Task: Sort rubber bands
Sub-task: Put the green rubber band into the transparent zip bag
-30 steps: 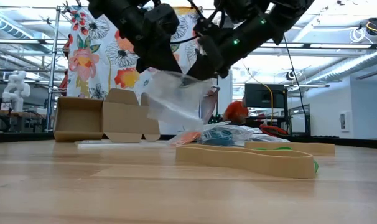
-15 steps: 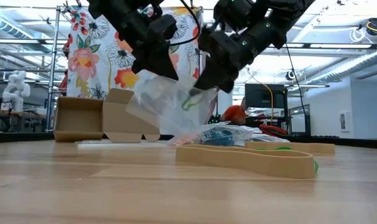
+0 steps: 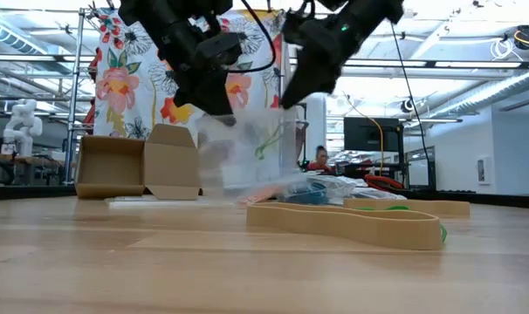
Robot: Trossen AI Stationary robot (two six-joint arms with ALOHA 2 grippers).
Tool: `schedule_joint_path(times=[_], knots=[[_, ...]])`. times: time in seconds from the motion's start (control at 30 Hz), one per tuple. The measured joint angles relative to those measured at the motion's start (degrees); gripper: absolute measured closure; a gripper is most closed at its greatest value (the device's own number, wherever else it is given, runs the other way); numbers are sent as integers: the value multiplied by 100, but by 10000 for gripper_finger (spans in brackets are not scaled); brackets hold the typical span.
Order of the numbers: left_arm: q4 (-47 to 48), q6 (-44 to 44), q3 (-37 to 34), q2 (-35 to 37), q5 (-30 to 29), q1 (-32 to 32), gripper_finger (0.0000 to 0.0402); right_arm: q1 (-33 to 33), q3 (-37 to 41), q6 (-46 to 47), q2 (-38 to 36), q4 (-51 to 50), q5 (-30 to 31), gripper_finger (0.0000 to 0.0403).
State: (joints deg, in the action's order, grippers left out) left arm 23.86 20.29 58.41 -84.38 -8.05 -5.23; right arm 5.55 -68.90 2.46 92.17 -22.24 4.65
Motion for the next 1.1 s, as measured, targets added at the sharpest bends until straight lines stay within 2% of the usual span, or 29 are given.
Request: schedule_joint_path(times=[0.13, 0.27, 0.4, 0.5, 0.6, 0.77, 0.97, 1.03, 1.1], knots=[[160, -152, 0, 0, -74, 52, 395, -95, 81, 284, -448, -906, 156, 268], [155, -402, 0, 0, -286, 231, 395, -474, 728, 823, -983, -1002, 139, 277], [157, -464, 0, 2, -450, 379, 395, -1037, 1839, 1673, -1475, -261, 317, 283], [147, -648, -3, 2, -447, 480, 395, -1422, 2689, 2122, -1559, 665, 440, 284], [-138, -719, -157, 4, -407, 552, 395, -1631, 3181, 2219, -1368, 1511, 447, 284], [-834, -671, -500, 4, -165, 568, 395, -1635, 3254, 2242, -749, 1684, 609, 284], [-812, -425, -535, 4, -74, 575, 395, -1635, 3227, 2419, 3, 1902, 668, 285], [-861, -418, -535, 4, -57, 575, 395, -1636, 3219, 2396, 168, 1934, 707, 301], [-865, -409, -535, 4, -48, 575, 395, -1653, 3205, 2411, 221, 1990, 723, 343]])
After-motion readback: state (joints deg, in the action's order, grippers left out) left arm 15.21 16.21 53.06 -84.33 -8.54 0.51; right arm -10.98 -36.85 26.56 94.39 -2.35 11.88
